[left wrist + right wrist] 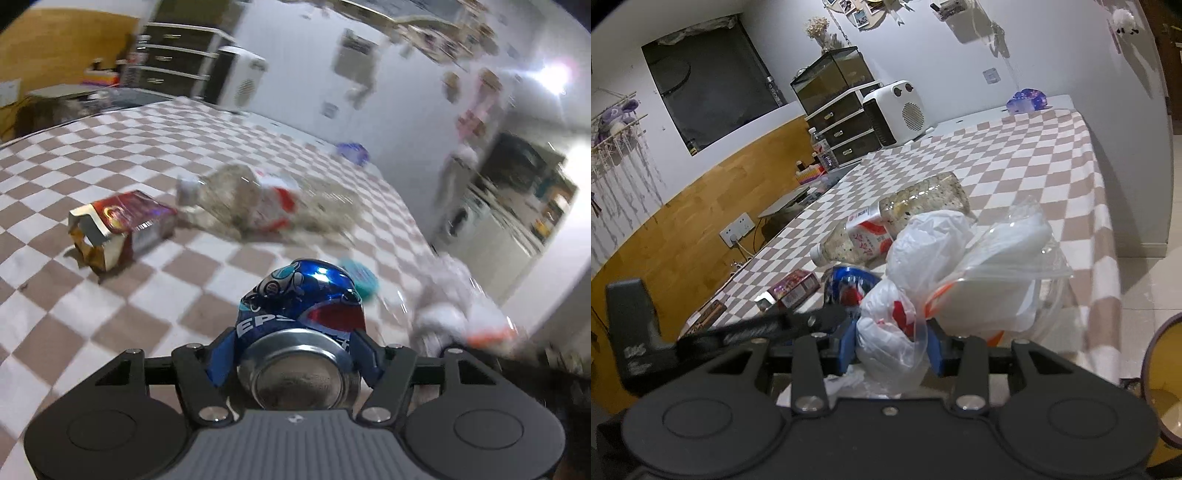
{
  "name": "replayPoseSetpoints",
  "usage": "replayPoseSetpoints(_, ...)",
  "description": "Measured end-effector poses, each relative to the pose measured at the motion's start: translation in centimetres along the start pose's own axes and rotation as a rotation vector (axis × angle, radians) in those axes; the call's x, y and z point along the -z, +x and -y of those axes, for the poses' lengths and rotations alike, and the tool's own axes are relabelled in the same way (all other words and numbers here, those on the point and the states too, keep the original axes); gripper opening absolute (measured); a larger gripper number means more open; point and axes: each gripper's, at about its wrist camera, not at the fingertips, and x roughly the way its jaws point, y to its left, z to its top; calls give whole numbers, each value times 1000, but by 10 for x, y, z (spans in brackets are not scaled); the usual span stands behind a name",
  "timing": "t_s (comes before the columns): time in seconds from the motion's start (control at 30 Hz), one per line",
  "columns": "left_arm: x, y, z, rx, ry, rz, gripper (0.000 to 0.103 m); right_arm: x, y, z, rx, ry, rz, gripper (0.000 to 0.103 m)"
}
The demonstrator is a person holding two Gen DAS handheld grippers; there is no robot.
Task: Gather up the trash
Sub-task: 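Grasp the blue Pepsi can with the left tool while the right tool grasps white bags, then lift the Pepsi can with the left tool while the right tool lifts the white bags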
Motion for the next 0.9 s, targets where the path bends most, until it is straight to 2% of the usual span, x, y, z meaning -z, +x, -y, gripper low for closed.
replayPoseSetpoints(0.17, 21, -28, 5, 98, 123, -81, 66, 5, -17, 4, 14, -32, 6, 41)
replayPoseSetpoints(0.27, 29, -40, 8, 120, 176, -106, 68, 5, -23, 7, 20, -46, 11, 41)
replayPoseSetpoints(0.37, 35, -46, 10, 52, 198, -89, 90, 6, -24, 7, 11, -59, 8, 41)
replayPoseSetpoints(0.43, 38, -53, 12, 12, 200, -71, 90, 6, -20, 4, 4, -78, 4, 41)
replayPoseSetpoints(0.5, 41, -63, 12, 11, 180, -54, 90, 6, -15, -1, -4, -106, 0, 41)
replayPoseSetpoints(0.7, 58, -88, 18, 77, 119, -34, 90, -2, 0, -13, -3, -197, -2, 41)
replayPoseSetpoints(0.9, 64, -83, 27, 123, 71, -17, 90, -9, 24, -9, -37, -238, -52, 41)
